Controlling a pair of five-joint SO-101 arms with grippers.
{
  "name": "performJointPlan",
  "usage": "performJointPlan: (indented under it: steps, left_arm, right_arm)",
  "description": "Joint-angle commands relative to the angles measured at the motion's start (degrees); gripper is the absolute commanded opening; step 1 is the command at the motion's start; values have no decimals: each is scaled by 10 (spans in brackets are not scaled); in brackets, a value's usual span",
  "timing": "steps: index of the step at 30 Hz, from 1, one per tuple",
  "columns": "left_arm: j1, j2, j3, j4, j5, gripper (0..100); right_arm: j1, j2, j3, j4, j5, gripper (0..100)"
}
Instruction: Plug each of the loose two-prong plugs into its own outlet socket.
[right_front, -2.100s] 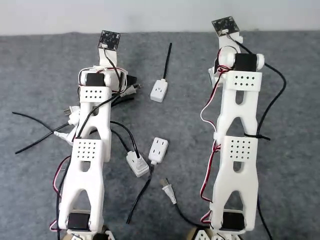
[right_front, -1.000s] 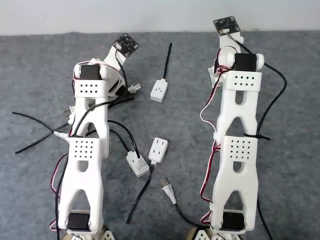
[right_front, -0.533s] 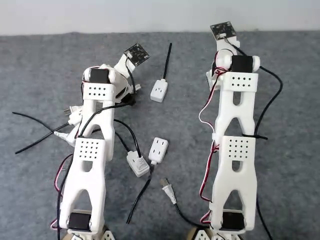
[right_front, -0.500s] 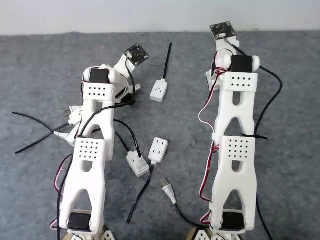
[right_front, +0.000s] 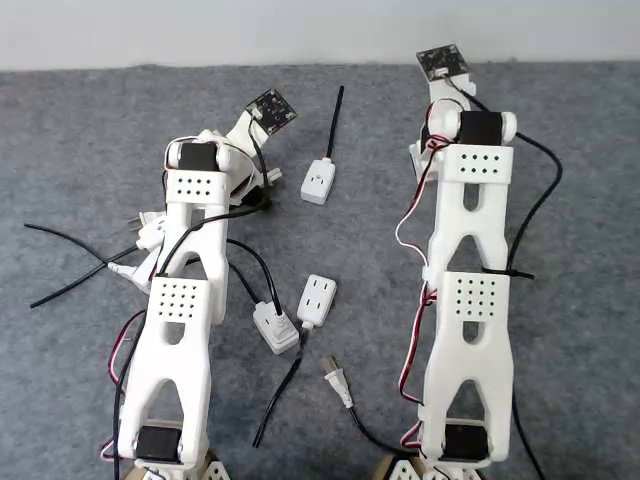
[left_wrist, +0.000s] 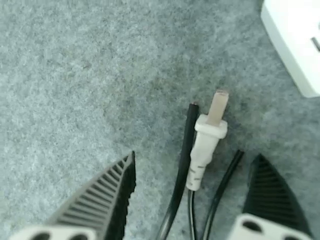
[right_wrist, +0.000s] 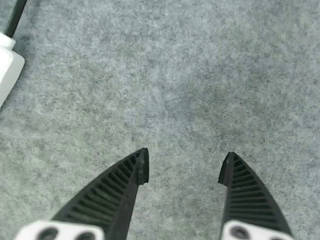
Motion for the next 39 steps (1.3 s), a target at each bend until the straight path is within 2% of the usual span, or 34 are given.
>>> performJointPlan:
  steps: [1,39]
  left_arm:
    - [-2,3,-17,-25,-7,341]
    - [-2,5,-14,-19,-7,341]
  right_arm:
    - [-5,-11,-24,21,-7,245]
    - [-10,5,-26,22,-4,245]
